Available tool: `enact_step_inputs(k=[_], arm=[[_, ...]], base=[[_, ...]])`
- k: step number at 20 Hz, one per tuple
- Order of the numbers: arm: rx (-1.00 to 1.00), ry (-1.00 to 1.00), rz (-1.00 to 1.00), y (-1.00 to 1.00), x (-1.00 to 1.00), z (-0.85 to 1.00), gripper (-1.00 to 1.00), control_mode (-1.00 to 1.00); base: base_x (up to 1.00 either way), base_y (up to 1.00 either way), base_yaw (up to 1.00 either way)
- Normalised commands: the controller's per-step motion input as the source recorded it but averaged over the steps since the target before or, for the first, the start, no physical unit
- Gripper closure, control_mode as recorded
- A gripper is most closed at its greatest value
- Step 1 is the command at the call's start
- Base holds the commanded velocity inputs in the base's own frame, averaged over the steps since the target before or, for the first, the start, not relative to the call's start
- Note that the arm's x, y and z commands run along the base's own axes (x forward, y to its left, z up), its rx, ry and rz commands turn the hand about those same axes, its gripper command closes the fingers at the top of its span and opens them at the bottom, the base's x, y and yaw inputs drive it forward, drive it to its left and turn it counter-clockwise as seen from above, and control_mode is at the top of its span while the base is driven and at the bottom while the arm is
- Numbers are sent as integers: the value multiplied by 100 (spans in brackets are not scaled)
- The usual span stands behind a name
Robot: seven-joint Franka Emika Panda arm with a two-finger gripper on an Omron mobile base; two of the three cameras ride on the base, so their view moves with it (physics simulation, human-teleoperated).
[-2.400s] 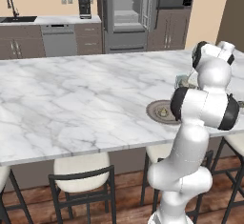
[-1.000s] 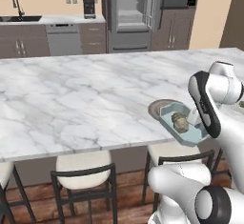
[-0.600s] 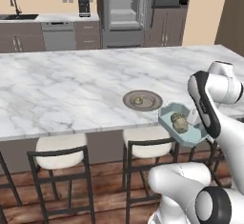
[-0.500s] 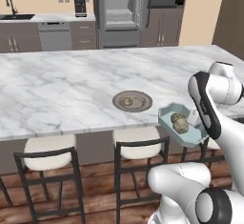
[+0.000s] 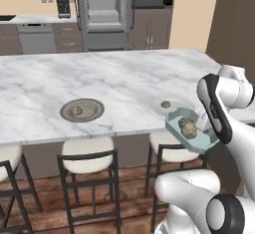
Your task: Place two dumplings into each of the tupperware containers and then place the containers in the fridge.
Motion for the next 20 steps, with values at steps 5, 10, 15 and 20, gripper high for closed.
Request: enact_step_inputs(k=[5, 10, 15, 20], arm=[[0, 0, 0, 0, 0, 0, 100, 100], [0, 0, 0, 0, 0, 0, 100, 100], [0, 0, 0, 0, 0, 0, 100, 100], [0, 0, 0, 0, 0, 0, 100, 100]], base=[[2, -100, -2], [8, -100, -3], [21, -100, -1], [54, -100, 0]])
